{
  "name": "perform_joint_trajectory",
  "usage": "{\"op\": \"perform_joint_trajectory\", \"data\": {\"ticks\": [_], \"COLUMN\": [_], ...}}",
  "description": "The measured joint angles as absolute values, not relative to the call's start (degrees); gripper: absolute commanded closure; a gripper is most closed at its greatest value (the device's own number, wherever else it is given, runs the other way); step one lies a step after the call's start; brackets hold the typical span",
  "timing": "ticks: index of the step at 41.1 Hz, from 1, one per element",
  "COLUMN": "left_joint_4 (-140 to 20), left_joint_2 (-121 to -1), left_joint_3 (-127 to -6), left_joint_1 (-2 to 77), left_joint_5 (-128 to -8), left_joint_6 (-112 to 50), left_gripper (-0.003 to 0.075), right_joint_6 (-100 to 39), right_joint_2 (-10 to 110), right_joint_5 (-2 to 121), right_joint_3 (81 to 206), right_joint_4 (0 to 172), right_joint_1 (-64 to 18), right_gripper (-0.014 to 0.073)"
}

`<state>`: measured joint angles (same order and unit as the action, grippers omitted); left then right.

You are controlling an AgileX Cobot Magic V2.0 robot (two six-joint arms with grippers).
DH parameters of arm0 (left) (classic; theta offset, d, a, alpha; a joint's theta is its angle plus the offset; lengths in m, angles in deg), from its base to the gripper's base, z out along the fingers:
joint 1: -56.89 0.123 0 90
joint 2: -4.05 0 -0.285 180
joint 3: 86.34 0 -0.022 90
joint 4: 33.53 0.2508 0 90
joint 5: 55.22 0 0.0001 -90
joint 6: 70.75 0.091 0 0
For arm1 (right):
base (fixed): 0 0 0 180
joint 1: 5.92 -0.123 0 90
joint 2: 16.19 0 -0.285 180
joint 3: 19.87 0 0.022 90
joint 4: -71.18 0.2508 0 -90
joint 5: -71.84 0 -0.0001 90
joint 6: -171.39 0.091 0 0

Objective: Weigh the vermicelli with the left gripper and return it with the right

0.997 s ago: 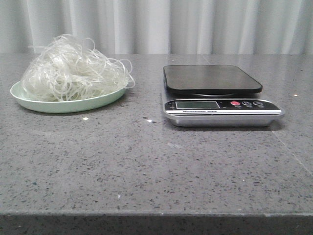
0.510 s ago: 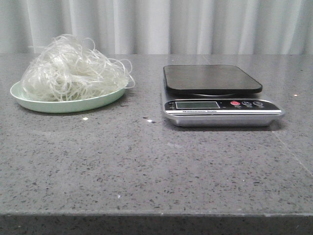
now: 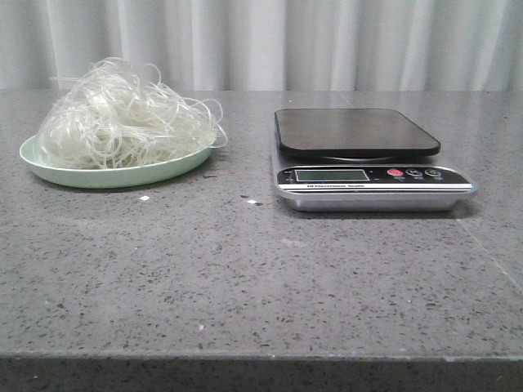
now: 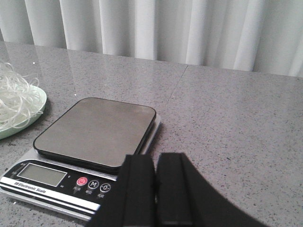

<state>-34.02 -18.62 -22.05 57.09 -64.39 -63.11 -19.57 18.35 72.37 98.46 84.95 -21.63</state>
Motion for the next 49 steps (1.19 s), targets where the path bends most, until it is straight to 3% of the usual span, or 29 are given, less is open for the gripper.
{"op": "perform_joint_trajectory", "data": {"ticks": [9, 13, 49], "left_joint_4": [-34.13, -34.13, -39.15], "left_joint_2": [-6.11, -3.48, -3.48], "left_joint_3": [-9.12, -8.96, -8.96], "left_joint_1": [58.32, 58.32, 58.32], "left_joint_5": [-59.27, -60.57, -59.72], "left_joint_6": [-63.11, -63.11, -63.11], "left_gripper": [0.0583, 0.0583, 0.0583], "right_joint_6": [-19.57, -19.57, -19.57], "right_joint_2": [18.35, 18.35, 18.35], "right_joint_5": [72.37, 72.48, 72.48], "right_joint_3": [98.46, 98.46, 98.46], "right_joint_4": [84.95, 84.95, 84.95], "right_joint_1": [-21.63, -21.63, -21.63], "right_gripper": [0.0442, 0.0442, 0.0442]}}
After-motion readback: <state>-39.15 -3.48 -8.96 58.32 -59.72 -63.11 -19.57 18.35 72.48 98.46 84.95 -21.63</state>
